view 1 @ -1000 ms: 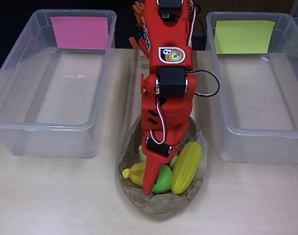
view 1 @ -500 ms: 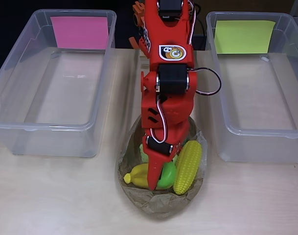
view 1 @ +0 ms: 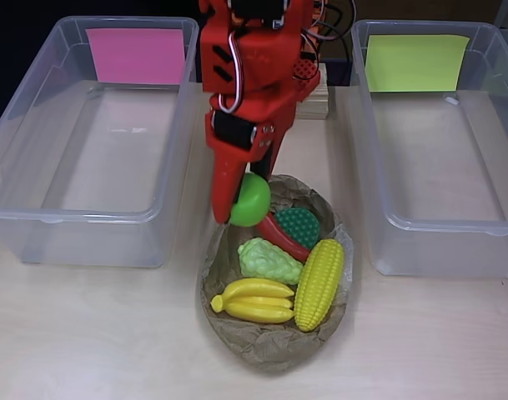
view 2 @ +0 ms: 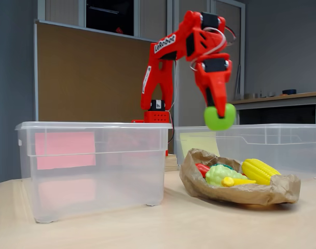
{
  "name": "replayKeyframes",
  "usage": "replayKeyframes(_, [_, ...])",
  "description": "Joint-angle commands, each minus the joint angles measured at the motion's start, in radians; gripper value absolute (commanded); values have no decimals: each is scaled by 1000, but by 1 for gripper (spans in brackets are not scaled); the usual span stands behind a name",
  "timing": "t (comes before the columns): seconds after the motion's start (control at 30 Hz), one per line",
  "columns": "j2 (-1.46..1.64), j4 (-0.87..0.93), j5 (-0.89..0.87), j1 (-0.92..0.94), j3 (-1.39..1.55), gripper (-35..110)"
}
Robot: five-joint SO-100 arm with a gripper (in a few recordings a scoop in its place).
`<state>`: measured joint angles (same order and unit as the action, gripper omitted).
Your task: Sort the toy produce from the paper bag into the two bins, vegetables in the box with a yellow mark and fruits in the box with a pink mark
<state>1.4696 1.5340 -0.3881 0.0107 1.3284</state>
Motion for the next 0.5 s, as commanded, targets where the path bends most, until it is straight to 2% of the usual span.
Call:
replayKeyframes(0.0, [232, 66, -2, 71, 74, 26])
replayKeyframes(0.23, [457, 158, 61, 239, 150, 27])
replayKeyframes(0.47, [508, 84, 69, 609, 304, 28])
